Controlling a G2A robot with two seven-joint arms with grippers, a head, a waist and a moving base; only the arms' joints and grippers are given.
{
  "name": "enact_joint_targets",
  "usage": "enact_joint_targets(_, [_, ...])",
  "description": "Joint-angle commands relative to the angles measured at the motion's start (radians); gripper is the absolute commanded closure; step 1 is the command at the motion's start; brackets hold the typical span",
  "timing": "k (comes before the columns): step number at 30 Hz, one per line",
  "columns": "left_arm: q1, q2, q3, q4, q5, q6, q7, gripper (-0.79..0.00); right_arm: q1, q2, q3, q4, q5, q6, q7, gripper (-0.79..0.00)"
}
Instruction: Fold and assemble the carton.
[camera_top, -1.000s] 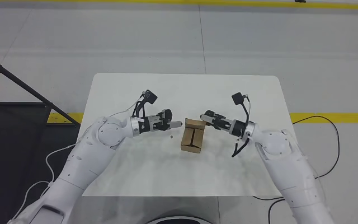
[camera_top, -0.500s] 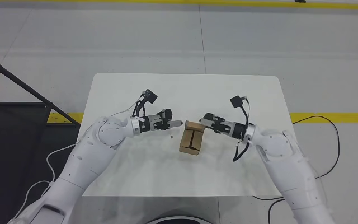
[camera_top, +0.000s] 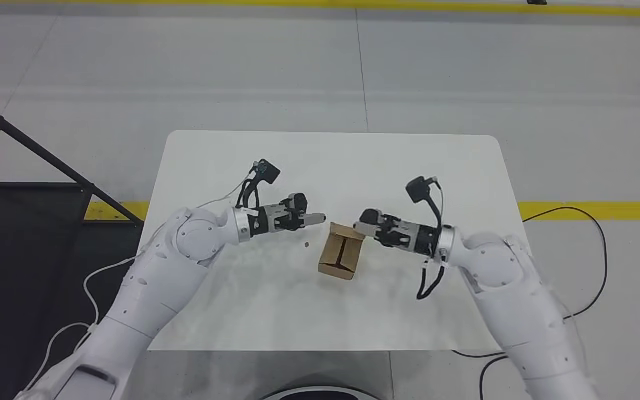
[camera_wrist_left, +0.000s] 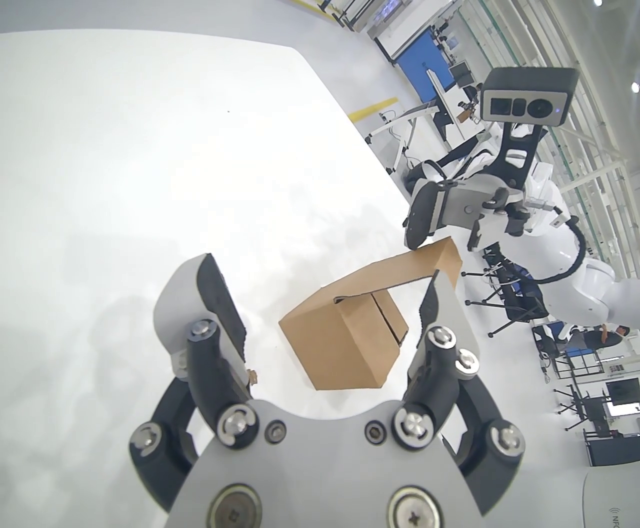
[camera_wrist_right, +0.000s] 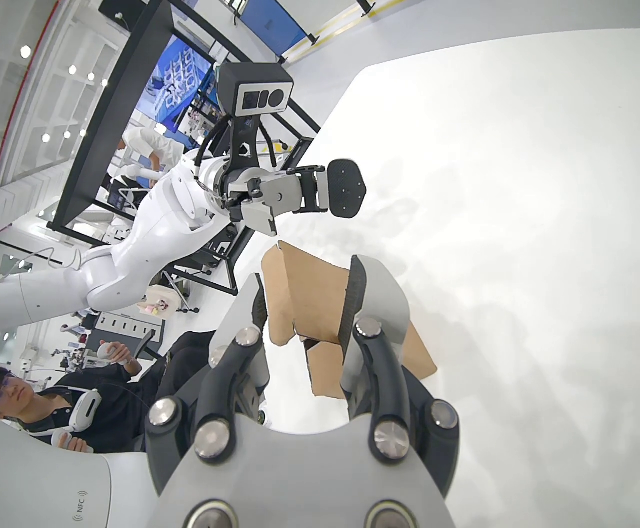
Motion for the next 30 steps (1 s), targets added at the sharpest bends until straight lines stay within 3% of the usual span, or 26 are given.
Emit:
enact_joint_targets(1, [0.001, 0.0, 0.0, 0.0, 0.001, 0.001, 0.001, -0.748, -0.002, 0.001, -0.003, -0.004, -0.016, -0.006, -0.002, -0.36])
enact_joint_targets(9, [0.003, -0.003, -0.001, -0.002, 0.001, -0.003, 0.01, -0.754, -0.011, 0.005, -0.011, -0.018, -0.05, -0.032, -0.014, -0.342])
enact_joint_targets(13, [0.01, -0.002, -0.004, -0.015, 0.001, -0.057, 0.016, -0.763, -0.02, 0.008, -0.012, -0.023, -0.065, -0.054, -0.025, -0.332])
enact_joint_targets(17, [0.013, 0.0, -0.002, -0.022, 0.006, -0.105, -0.007, -0.77, -0.028, 0.011, -0.014, -0.031, -0.083, -0.068, -0.027, -0.332])
enact_joint_targets(30, [0.005, 0.002, 0.022, -0.018, 0.012, -0.142, -0.071, -0.785, -0.051, 0.02, -0.017, -0.077, -0.138, -0.091, -0.05, -0.357])
